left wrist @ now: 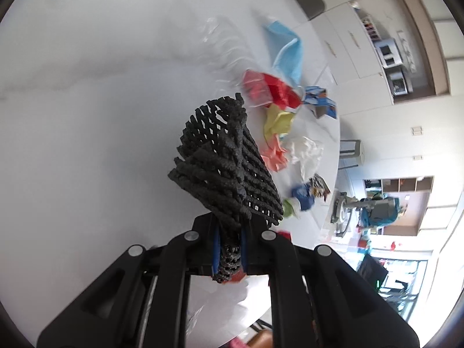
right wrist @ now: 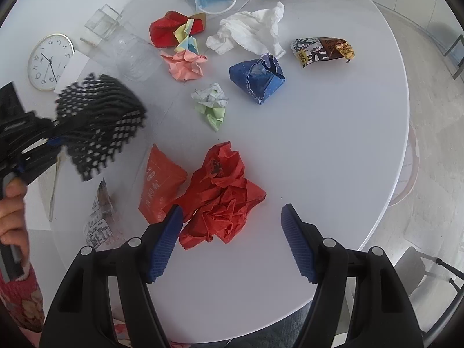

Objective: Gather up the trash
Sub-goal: 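Grasp the crumpled red plastic bag with the right tool while the left lifts the mesh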

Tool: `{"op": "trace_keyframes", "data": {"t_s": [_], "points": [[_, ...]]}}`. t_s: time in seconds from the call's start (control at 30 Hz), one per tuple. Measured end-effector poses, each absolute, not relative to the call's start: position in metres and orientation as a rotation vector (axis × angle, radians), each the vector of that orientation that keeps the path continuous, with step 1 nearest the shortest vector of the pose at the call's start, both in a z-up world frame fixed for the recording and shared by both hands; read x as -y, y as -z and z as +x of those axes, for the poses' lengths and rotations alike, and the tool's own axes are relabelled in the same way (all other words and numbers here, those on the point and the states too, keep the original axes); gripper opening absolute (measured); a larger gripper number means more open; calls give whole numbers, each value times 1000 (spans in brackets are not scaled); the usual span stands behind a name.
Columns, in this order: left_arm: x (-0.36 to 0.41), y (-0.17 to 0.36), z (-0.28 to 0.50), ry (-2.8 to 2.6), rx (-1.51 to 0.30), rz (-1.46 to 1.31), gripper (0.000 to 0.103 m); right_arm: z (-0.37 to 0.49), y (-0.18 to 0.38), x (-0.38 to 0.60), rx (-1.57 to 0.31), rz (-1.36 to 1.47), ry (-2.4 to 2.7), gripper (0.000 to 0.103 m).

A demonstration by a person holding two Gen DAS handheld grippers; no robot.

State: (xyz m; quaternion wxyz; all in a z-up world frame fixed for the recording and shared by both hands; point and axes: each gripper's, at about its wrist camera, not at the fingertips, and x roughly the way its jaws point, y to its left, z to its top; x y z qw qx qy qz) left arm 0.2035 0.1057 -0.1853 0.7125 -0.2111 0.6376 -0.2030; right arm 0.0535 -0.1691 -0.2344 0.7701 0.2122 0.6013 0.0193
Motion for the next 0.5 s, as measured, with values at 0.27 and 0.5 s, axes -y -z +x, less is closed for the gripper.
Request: {"op": "trace_keyframes", "data": {"t_s": [0.27, 0.5], "points": [[-114, 157, 173, 463, -1357, -397, 10, 67, 246, 165, -1309, 540, -106, 63], [-92, 139, 151, 463, -1304, -355, 10, 65, 240, 182, -1294, 495, -156, 41]]}}
